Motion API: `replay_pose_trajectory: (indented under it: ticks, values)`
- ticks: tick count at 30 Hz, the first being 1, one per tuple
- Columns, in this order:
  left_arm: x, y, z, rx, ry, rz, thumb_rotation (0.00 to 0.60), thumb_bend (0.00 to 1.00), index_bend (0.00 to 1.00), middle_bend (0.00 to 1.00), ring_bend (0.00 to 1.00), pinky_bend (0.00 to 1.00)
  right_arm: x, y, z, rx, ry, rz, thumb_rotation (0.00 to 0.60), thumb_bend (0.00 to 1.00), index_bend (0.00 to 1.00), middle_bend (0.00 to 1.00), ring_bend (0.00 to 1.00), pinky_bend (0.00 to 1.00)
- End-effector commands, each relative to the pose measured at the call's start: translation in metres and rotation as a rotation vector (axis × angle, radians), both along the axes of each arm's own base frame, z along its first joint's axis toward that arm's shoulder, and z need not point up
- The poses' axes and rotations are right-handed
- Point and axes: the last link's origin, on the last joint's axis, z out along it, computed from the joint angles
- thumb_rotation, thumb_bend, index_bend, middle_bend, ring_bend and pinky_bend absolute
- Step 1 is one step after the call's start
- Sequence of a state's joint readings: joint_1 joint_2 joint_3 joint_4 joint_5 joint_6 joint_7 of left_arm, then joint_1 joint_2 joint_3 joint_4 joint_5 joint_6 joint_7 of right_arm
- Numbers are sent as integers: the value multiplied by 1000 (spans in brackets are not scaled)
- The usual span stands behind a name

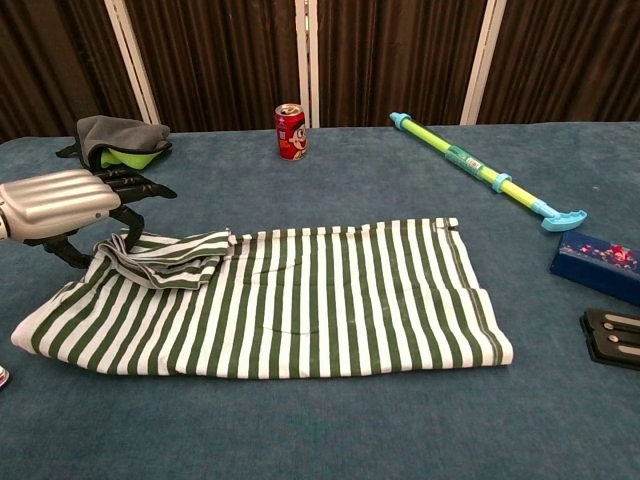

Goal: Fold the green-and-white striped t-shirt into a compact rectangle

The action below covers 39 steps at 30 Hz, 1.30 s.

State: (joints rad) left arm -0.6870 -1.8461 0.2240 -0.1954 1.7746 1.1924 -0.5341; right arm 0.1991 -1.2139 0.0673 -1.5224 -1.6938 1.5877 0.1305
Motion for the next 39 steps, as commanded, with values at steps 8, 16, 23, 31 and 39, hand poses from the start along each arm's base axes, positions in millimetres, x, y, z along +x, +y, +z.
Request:
replay_pose_trajectory:
  ticks: [8,16,23,31,39]
  values:
    - [-17,-1,19,25,57,8,600,594,871,0,0,0,0,0,0,1,0,1,600,0,222,0,0,0]
    - [-38,-2,43,77,88,60,600,594,875,0,0,0,1,1,-1,5,2,4,600,0,222,0,0,0]
    - [-56,0,67,141,117,126,600,596,878,0,0,0,2,2,-2,6,5,8,600,0,223,0,0,0]
    - [-91,-2,98,222,220,252,600,601,879,0,0,0,3,2,-2,7,6,12,600,0,225,0,0,0]
    - [-91,4,111,281,166,284,600,606,880,0,0,0,3,1,-1,4,2,10,600,0,227,0,0,0]
